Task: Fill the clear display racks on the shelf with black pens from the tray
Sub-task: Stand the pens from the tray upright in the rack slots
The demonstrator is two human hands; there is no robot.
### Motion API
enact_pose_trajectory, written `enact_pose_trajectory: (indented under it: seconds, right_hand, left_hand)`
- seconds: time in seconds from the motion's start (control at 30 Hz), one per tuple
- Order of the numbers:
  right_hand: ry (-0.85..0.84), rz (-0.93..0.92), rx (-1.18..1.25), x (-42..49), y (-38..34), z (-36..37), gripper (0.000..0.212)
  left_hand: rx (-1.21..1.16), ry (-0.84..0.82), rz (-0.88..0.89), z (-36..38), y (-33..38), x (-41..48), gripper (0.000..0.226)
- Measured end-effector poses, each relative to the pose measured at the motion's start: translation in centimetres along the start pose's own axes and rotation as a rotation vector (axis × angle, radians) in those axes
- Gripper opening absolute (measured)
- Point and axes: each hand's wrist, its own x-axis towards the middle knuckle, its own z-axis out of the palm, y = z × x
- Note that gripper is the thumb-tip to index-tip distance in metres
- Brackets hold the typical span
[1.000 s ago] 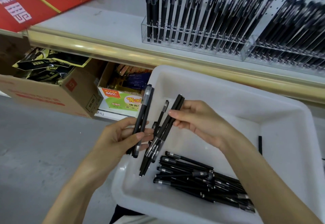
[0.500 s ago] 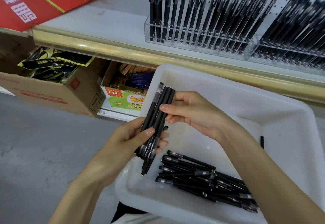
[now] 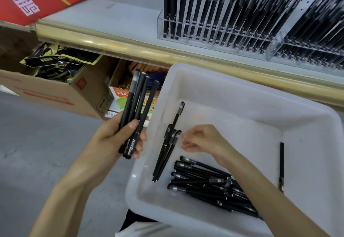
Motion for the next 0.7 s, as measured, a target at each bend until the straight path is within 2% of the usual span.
enact_pose_trajectory:
  seconds: [0.1, 0.2, 0.3, 0.37, 0.53, 0.7]
  right_hand:
    - [0.02, 0.041, 0.07, 1.0, 1.6, 1.2, 0.019]
    - [0.023, 0.079, 0.199, 1.4, 1.5, 2.4, 0.029]
    - [0.038, 0.104, 0.215, 1.4, 1.6, 3.4, 0.034]
    - [0.011, 0.124, 0.227, 1.3, 1.6, 4.0, 0.029]
    - [0.054, 0.08, 0.21, 1.6, 2.0, 4.8, 0.012]
    - [0.075, 0.049, 0.171, 2.1, 2.2, 5.2, 0.02]
  left_hand:
    - [-0.037, -0.013, -0.016, 0.6, -0.7, -0.1, 0.026]
    - [-0.074, -0.023, -0.033, 0.8, -1.2, -0.1, 0.03]
    - [-0.115, -0.037, -0.061, 0.6, -1.4, 0.0, 0.038]
    - [-0.13, -0.045, -0.079, 0.5, -1.4, 0.0, 0.046]
    - [-0.095, -0.03, -0.087, 0.5, -1.6, 0.0, 0.035]
    - [-0.078, -0.038, -0.05, 0.7, -1.4, 0.0, 0.032]
